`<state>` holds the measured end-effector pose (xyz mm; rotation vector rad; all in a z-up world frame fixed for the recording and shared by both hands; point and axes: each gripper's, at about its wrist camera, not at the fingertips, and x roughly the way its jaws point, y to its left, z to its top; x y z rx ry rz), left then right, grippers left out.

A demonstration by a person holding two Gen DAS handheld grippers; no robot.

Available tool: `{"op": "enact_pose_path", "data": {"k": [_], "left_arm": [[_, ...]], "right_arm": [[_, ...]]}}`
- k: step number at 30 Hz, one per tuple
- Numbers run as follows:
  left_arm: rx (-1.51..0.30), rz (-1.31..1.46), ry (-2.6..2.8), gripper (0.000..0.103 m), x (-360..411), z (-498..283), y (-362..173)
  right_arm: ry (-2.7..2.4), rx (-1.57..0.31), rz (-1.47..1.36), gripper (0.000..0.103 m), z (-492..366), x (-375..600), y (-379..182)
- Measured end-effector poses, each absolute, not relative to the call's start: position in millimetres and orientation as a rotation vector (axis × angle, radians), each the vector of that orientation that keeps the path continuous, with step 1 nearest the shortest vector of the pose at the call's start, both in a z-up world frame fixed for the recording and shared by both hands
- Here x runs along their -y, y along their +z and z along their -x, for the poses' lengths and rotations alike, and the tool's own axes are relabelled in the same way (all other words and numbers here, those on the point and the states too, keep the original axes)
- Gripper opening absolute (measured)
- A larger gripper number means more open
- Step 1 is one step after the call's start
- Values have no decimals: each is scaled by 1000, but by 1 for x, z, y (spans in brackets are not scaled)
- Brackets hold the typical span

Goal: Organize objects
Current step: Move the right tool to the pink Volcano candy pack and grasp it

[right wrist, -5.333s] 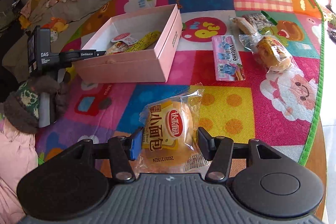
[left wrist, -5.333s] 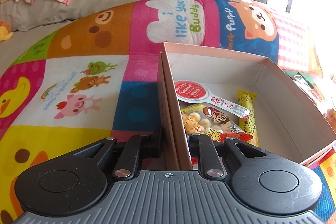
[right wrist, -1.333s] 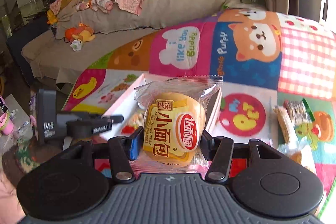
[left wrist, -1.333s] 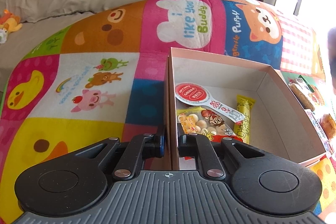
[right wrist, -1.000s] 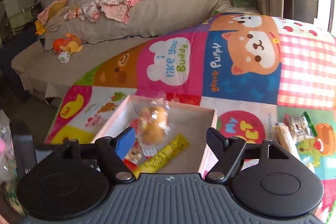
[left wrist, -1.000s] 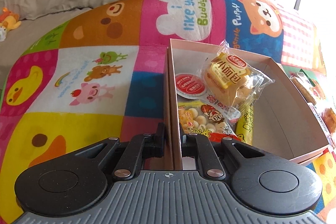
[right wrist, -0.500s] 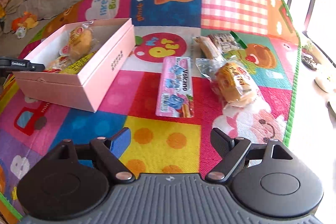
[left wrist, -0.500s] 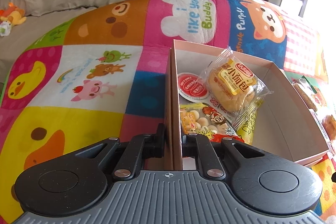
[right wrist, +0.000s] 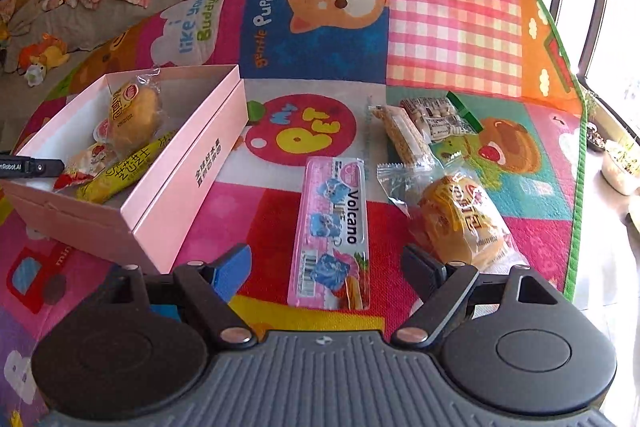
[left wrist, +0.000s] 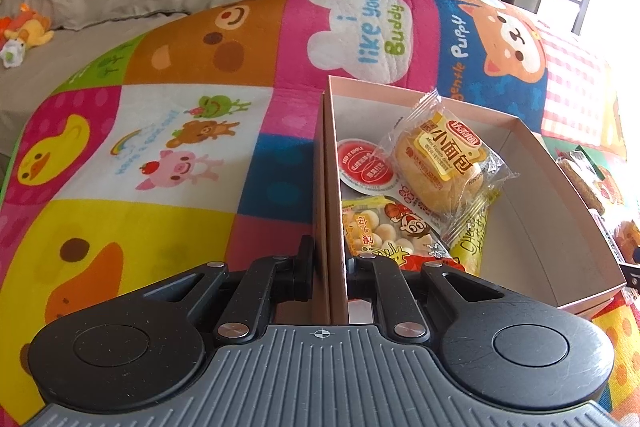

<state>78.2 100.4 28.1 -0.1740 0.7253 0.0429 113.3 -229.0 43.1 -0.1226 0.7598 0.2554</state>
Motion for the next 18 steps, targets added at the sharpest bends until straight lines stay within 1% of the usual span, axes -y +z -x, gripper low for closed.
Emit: {"op": "enact_pose_path", "data": {"k": [3, 4, 5, 6, 7, 12, 18], "left_arm": [[-725, 178, 39, 12, -101, -78, 28], [-724, 181, 38, 13, -101, -78, 27], [-723, 183, 37, 13, -101, -77, 27], [-722, 185, 36, 13, -101, -77, 27], [-722, 187, 36, 13, -101, -77, 27], [-721, 191, 34, 13, -102, -77, 27], [-719, 203, 39, 13, -102, -77, 27]], "right_arm": [[238, -792, 110, 75, -139, 223, 34], [244, -807, 99, 69, -144, 222, 31], [251, -821, 88, 60, -147, 222, 28], [250, -832, 85, 55, -148, 222, 25], [247, -837, 92, 44, -146, 221, 24], [283, -871, 78, 44, -116, 230, 31], [375, -909, 6, 44, -42, 245, 44]]}}
